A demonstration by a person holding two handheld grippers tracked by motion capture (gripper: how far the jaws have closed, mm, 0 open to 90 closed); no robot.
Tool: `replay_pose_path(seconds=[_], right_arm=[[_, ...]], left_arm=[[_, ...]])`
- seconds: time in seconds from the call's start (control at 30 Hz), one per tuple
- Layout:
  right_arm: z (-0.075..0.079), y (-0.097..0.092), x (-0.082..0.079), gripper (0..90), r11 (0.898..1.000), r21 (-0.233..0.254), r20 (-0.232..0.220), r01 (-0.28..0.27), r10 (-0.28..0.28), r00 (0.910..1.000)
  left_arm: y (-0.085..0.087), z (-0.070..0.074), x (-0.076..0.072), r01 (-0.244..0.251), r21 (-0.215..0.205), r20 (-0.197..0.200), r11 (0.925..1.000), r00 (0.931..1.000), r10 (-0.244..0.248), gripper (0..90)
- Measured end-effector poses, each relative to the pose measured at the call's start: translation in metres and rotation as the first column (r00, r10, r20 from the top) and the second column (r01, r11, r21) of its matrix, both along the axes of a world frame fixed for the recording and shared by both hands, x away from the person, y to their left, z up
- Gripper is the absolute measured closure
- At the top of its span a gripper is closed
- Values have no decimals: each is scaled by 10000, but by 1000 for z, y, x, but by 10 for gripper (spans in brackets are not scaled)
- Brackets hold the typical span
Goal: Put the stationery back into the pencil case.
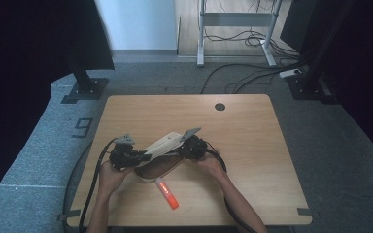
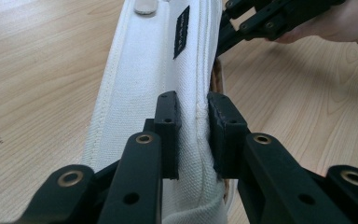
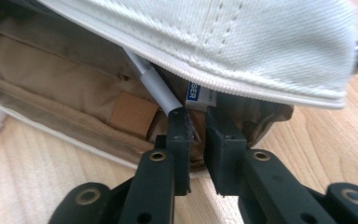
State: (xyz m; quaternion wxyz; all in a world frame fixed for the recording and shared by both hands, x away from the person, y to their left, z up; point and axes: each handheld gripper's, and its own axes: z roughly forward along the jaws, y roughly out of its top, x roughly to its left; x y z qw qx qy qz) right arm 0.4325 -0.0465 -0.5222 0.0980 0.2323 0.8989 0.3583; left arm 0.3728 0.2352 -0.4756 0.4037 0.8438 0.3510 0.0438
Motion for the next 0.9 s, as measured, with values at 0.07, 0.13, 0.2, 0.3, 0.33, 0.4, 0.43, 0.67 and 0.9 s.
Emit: replay_pose_path(seconds=[0.07,0.13,0.2,0.3,0.33,0.4,0.43,0.67,0.9], right_arm=[[3,-2,-2,721,10000,59,11,5,-5,10000],[6,-3,-5,670,9999,125,-18,24,-24,10000],[8,-4,-9,617,9998,204,-37,-40,40,10000],[9,-5,-16,520,9998,217,-162,-35,39,9999],[9,-6,-17,489,9997,258,-186,-35,39,9998],[10,-7,-23,436,9994,327,-219,91,-84,9997],[10,-8,-25,419,9992,386,-243,76,-67,9997],[11,-14,-43,293,9968,797,-240,-29,48,9997],[7,-14,-61,246,9960,882,-424,-175,213,9989]], left_arm=[[0,0,0,-4,-10,1,10000,10000,4,749],[0,0,0,-5,-14,-4,10000,10000,5,749],[0,0,0,1,-7,0,10000,10000,-1,749],[0,0,0,18,15,0,10000,10000,-18,748],[0,0,0,25,18,1,10000,10000,-25,748],[0,0,0,26,15,-5,10000,10000,-26,748],[0,0,0,32,21,-8,10000,10000,-32,747],[0,0,0,47,29,-15,10000,10000,-47,745],[0,0,-1,38,33,-17,10000,10000,-38,745]])
